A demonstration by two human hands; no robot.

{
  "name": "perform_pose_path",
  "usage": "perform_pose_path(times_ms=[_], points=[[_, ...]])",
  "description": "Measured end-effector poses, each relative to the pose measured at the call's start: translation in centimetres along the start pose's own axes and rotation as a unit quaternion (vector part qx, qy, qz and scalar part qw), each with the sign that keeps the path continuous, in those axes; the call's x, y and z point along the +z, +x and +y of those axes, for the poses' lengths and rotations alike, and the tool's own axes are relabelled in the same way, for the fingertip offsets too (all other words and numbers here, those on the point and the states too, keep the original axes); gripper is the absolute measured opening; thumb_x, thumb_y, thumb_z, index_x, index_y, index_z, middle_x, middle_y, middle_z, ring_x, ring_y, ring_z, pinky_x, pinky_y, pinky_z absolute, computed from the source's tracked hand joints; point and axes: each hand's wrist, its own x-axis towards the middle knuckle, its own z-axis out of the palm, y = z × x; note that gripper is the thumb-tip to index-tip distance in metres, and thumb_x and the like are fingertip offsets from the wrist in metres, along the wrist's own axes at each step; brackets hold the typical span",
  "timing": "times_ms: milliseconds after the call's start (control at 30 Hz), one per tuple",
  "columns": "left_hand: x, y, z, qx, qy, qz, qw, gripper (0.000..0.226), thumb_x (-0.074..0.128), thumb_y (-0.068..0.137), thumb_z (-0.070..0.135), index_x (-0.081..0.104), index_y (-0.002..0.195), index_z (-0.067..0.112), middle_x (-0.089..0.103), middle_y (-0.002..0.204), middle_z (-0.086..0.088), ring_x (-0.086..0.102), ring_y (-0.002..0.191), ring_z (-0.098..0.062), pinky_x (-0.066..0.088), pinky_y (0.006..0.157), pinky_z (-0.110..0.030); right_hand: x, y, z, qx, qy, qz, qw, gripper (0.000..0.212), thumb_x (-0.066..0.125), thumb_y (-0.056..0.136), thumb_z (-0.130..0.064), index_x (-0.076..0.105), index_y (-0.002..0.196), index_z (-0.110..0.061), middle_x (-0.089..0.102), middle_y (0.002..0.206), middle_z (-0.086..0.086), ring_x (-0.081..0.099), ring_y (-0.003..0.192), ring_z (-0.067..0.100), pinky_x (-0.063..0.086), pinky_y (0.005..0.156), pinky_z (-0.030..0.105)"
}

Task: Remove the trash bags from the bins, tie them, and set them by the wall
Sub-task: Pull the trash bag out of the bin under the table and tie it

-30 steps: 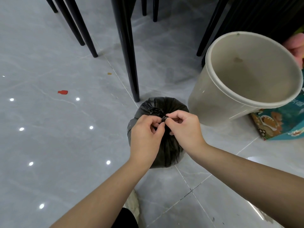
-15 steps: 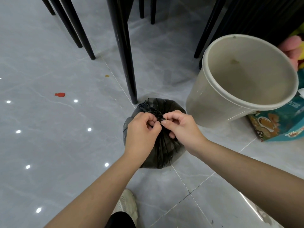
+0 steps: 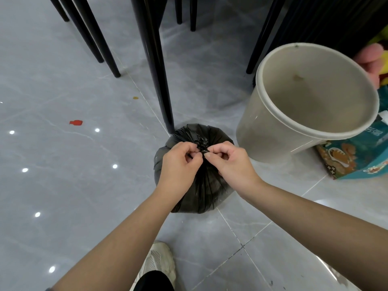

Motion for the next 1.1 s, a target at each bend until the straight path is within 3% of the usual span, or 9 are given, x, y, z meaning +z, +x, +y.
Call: perform_pose_path(times_ms=[133,267,400,500,633,767,867,933,1100], points=[[0.5,-0.2,0.7,-0.012,-0.005,0.013,1.0,0.011,0.055,0.082,0.006,0.056,0.074,0.014,0.055,0.076,-0.002,0.05,0.065,-0.01,0.042,0.061,-0.016,0.3,0.2,0.1,-0.045,-0.045,0.062,0.996,0.018,0.07,0.08,-0.009,0.069,0.071,-0.024,0.056,0.081,-0.006,0.052,0.069,0.003,0.043,0.067,0.009],[0.7,-0.2,1.2,0.018,0.043,-0.006,0.999,0.017,0.053,0.082,0.005,0.045,0.067,0.01,0.042,0.069,0.005,0.037,0.06,-0.007,0.035,0.058,-0.012,0.2,0.4,0.4,-0.057,-0.058,0.061,0.995,0.025,0.069,0.078,-0.005,0.067,0.069,-0.028,0.055,0.081,-0.009,0.052,0.067,-0.001,0.043,0.066,0.008],[0.7,-0.3,1.2,0.005,0.065,-0.042,0.997,0.013,0.052,0.087,0.01,0.051,0.075,0.008,0.048,0.068,0.002,0.04,0.059,-0.007,0.036,0.057,-0.008,-0.2,0.4,0.5,-0.067,-0.042,0.066,0.995,0.022,0.067,0.079,-0.001,0.068,0.077,-0.022,0.053,0.083,-0.007,0.05,0.065,-0.005,0.042,0.066,0.007],[0.5,0.0,1.2,-0.019,0.014,-0.067,0.997,0.014,0.052,0.09,0.013,0.056,0.077,0.01,0.051,0.062,0.001,0.045,0.055,-0.008,0.037,0.051,-0.01,-0.4,0.1,0.6,-0.067,-0.011,0.053,0.996,0.022,0.066,0.081,0.001,0.067,0.076,-0.021,0.053,0.083,-0.004,0.048,0.064,-0.004,0.042,0.065,0.007],[0.2,0.3,1.0,-0.019,0.019,-0.078,0.997,0.015,0.052,0.091,0.012,0.058,0.078,0.007,0.052,0.056,0.004,0.045,0.045,-0.002,0.037,0.047,-0.01,-0.7,-0.1,0.6,-0.023,0.021,0.007,0.999,0.024,0.062,0.085,-0.002,0.065,0.072,-0.022,0.05,0.079,-0.01,0.046,0.06,-0.002,0.039,0.063,0.012],[-0.7,1.4,0.2,0.046,0.11,-0.064,0.991,0.02,0.054,0.083,-0.001,0.058,0.074,0.017,0.055,0.07,0.005,0.051,0.062,-0.01,0.04,0.062,-0.022,0.4,-0.9,0.5,-0.021,0.002,-0.068,0.997,0.036,0.06,0.084,0.002,0.06,0.065,-0.028,0.049,0.073,-0.012,0.048,0.055,-0.004,0.035,0.058,0.011],[-1.3,1.7,-0.2,0.041,0.104,-0.017,0.994,0.01,0.059,0.085,0.013,0.065,0.085,0.021,0.063,0.08,0.01,0.058,0.072,-0.01,0.044,0.071,-0.024,0.5,-0.3,-0.1,0.018,0.016,-0.026,0.999,0.026,0.06,0.085,-0.005,0.064,0.068,-0.024,0.052,0.068,-0.016,0.049,0.053,-0.005,0.034,0.061,0.013],[-1.5,0.9,0.1,0.015,0.06,0.019,0.998,0.003,0.063,0.084,0.023,0.062,0.087,0.025,0.064,0.078,0.01,0.061,0.071,-0.01,0.049,0.069,-0.026,0.2,-0.1,-0.3,0.05,0.029,-0.006,0.998,0.02,0.06,0.087,-0.01,0.066,0.074,-0.023,0.051,0.054,-0.019,0.048,0.049,-0.004,0.037,0.058,0.014],[-1.2,-1.5,-0.1,0.076,0.053,0.007,0.996,0.005,0.069,0.081,0.015,0.065,0.081,0.018,0.064,0.074,0.008,0.059,0.07,-0.006,0.047,0.067,-0.016,0.2,-0.2,-0.2,0.105,0.063,-0.019,0.992,0.009,0.061,0.089,-0.019,0.068,0.087,-0.025,0.05,0.056,-0.014,0.047,0.058,0.004,0.04,0.051,0.017]])
